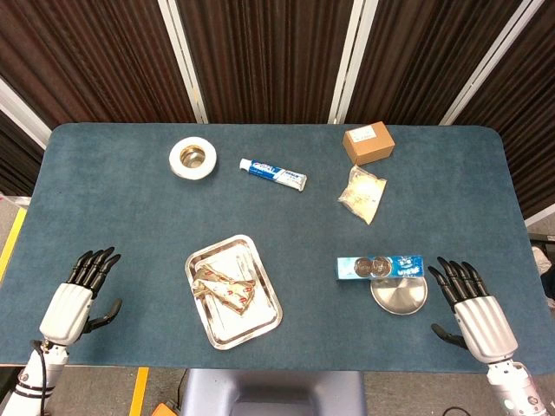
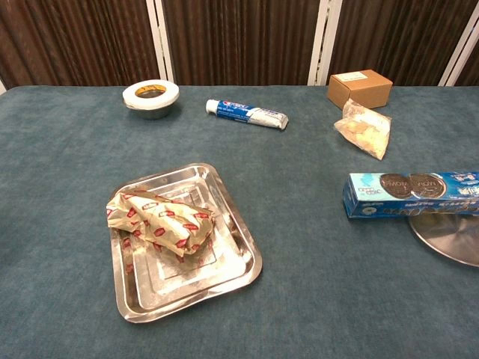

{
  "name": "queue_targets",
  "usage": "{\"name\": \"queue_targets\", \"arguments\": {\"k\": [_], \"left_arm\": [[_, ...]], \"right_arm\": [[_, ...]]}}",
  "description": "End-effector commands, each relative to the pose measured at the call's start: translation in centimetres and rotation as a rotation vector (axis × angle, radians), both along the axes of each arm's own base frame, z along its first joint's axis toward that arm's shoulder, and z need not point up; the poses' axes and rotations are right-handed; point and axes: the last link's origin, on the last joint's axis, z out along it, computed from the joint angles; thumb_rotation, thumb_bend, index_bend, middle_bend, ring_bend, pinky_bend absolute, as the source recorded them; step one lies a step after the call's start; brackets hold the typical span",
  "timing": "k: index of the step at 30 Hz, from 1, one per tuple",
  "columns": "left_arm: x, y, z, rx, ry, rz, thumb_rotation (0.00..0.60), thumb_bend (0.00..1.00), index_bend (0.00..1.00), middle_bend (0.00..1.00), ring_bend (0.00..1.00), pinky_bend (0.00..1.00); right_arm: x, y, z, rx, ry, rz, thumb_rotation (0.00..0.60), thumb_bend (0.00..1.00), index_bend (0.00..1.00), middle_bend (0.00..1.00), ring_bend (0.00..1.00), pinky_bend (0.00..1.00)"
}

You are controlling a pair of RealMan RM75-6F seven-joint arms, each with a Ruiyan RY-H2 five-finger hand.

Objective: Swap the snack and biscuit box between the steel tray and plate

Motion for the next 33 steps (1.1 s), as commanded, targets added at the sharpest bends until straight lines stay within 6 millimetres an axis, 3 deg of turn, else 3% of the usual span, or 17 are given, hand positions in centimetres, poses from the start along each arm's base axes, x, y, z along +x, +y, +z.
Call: {"name": "queue_targets", "arguments": {"k": [1,4,6,13,17,26,30,32,33], "left_arm": [[0.1,-0.1,-0.1,-0.006,-0.001,-0.006,0.6,0.41,0.0,0.0,0.0,0.03],[1.0,-0.4,-1.0,-0.042,-0.016,-0.044,0.6,0.41,0.0,0.0,0.0,0.03],[3.8,0.7,-3.7,-0.134,0.011,-0.159,0.6,0.41,0.0,0.0,0.0,0.04],[8.9,2.9,-9.0,-0.291,0.028,-0.258,0.6,0.4,0.0,0.0,0.0,0.07],[9.8,4.2,-11.5,-0.336,0.118,-0.257,0.6,0.4,0.0,0.0,0.0,0.07],[11.0,6.0,-14.3,-0.315,0.262,-0.259,0.6,0.39,0.0,0.0,0.0,0.09],[11.0,6.8,-14.9,-0.315,0.258,-0.247,0.6,0.39,0.0,0.01,0.01,0.19],[11.1,7.2,-15.1,-0.303,0.232,-0.25,0.6,0.39,0.06,0.08,0.06,0.27],[11.1,7.3,-15.2,-0.297,0.214,-0.251,0.6,0.39,0.14,0.18,0.13,0.32]], "right_arm": [[0.0,0.0,0.0,0.001,-0.001,0.001,0.6,0.26,0.0,0.0,0.0,0.0],[0.1,0.1,0.1,0.0,-0.004,0.005,0.6,0.25,0.0,0.0,0.0,0.0],[0.2,0.2,-0.1,0.019,-0.009,0.007,0.6,0.25,0.0,0.0,0.0,0.0],[0.2,0.1,-0.3,0.067,-0.035,-0.003,0.6,0.25,0.0,0.0,0.0,0.0],[0.1,0.0,-0.1,0.082,-0.044,-0.012,0.6,0.25,0.0,0.0,0.0,0.0],[0.0,-0.1,0.0,0.11,-0.051,-0.024,0.6,0.25,0.0,0.0,0.0,0.0],[-0.1,-0.2,0.2,0.103,-0.054,-0.027,0.6,0.25,0.0,0.0,0.0,0.0],[-0.1,-0.2,0.2,0.102,-0.053,-0.03,0.6,0.25,0.0,0.0,0.0,0.0],[-0.1,-0.2,0.2,0.103,-0.052,-0.031,0.6,0.25,0.0,0.0,0.0,0.0]]}}
